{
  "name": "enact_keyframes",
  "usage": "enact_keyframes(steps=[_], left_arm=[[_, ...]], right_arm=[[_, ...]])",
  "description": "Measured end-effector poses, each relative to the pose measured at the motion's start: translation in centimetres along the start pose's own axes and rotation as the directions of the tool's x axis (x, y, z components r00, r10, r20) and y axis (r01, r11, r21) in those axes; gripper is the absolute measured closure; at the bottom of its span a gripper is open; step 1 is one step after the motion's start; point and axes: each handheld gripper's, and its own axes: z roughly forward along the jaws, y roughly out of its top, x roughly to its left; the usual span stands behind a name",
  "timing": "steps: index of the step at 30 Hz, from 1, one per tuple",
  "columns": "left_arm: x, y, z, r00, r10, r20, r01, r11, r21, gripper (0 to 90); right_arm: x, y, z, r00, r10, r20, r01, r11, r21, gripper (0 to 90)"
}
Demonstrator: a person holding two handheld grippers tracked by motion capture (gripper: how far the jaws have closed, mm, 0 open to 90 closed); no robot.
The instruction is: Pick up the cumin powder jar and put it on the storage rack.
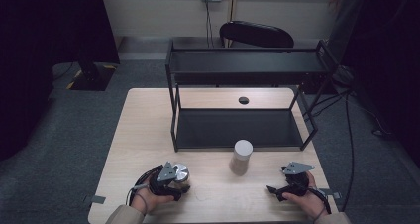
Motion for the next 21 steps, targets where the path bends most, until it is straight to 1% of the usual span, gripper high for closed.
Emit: enact_keyframes(steps=[2,3,6,9,11,13,17,18,21], left_arm=[[-0.1,0.1,0.0,1.0000,-0.004,0.004,0.004,1.0000,0.003,30.5],[-0.1,0.3,-0.1,1.0000,0.000,0.007,0.000,0.9999,0.012,30.5],[-0.1,0.6,-0.1,0.9997,-0.012,0.019,0.012,0.9997,0.022,30.5],[-0.1,0.6,-0.3,0.9994,-0.022,0.025,0.022,0.9997,0.004,30.5],[0.0,0.8,-0.6,0.9996,-0.017,0.022,0.017,0.9999,-0.001,30.5],[0.2,0.9,-0.8,0.9990,-0.036,0.027,0.036,0.9993,-0.013,30.5],[0.3,1.7,-1.3,0.9990,-0.030,0.033,0.030,0.9995,-0.006,30.5],[0.3,1.8,-1.4,0.9984,-0.045,0.034,0.045,0.9990,-0.007,30.5],[0.6,2.5,-1.9,0.9980,-0.051,0.037,0.051,0.9987,-0.006,30.5]], right_arm=[[0.0,0.0,0.0,1.0000,0.000,0.000,0.000,1.000,0.000,0.0],[0.0,0.0,0.0,1.0000,0.000,0.000,0.000,1.000,0.000,0.0],[0.0,0.0,0.0,1.0000,0.000,0.000,0.000,1.000,0.000,0.0],[0.0,0.0,0.0,1.0000,0.000,0.000,0.000,1.000,0.000,0.0],[0.0,0.0,0.0,1.0000,0.000,0.000,0.000,1.000,0.000,0.0],[0.0,0.0,0.0,1.0000,0.000,0.000,0.000,1.000,0.000,0.0],[0.0,0.0,0.0,1.0000,0.000,0.000,0.000,1.000,0.000,0.0],[0.0,0.0,0.0,1.0000,0.000,0.000,0.000,1.000,0.000,0.0],[0.0,0.0,0.0,1.0000,0.000,0.000,0.000,1.000,0.000,0.0]])
